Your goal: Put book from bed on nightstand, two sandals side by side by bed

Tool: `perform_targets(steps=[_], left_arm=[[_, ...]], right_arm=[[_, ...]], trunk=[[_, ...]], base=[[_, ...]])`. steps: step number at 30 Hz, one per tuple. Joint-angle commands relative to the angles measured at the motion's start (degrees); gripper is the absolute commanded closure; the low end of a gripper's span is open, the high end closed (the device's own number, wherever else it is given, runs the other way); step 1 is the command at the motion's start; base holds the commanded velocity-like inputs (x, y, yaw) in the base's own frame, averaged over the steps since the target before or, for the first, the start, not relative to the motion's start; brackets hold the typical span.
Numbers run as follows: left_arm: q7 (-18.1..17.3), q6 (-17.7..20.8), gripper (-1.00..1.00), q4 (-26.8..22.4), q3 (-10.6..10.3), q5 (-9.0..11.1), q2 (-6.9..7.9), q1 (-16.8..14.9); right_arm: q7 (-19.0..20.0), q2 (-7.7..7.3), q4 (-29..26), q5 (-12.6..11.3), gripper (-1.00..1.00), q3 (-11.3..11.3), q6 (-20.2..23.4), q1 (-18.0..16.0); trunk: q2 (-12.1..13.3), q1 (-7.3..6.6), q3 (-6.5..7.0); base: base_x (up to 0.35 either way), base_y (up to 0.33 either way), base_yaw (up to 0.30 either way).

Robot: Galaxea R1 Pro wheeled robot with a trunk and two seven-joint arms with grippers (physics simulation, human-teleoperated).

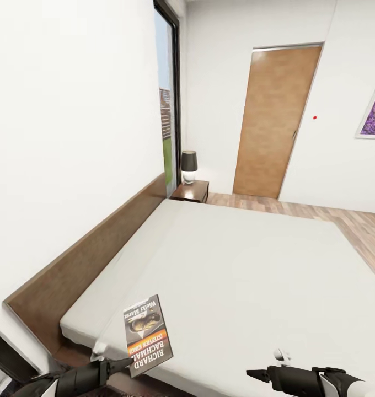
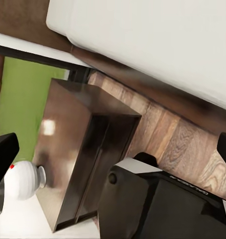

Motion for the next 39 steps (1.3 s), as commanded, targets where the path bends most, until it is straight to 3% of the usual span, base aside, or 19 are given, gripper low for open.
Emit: perform_targets(steps=[1,39], left_arm=[[-0.26,0.60,1.00,0.08,0.56,-0.57,-0.02,-0.06],[-0.24,0.60,1.00,0.49,0.56,-0.57,-0.03,-0.06]], right_arm=[[0.25,0.00,0.12,-0.61,-1.00,0.39,0.52,-0.09],[0.24,0.00,0.12,-0.61,-1.00,0.38,0.55,-0.09]], trunk=[[-0.13,0.04,-0.16],[-0.13,0.04,-0.27]], base=[[0.000,0.000,0.263],[0.000,0.000,0.280]])
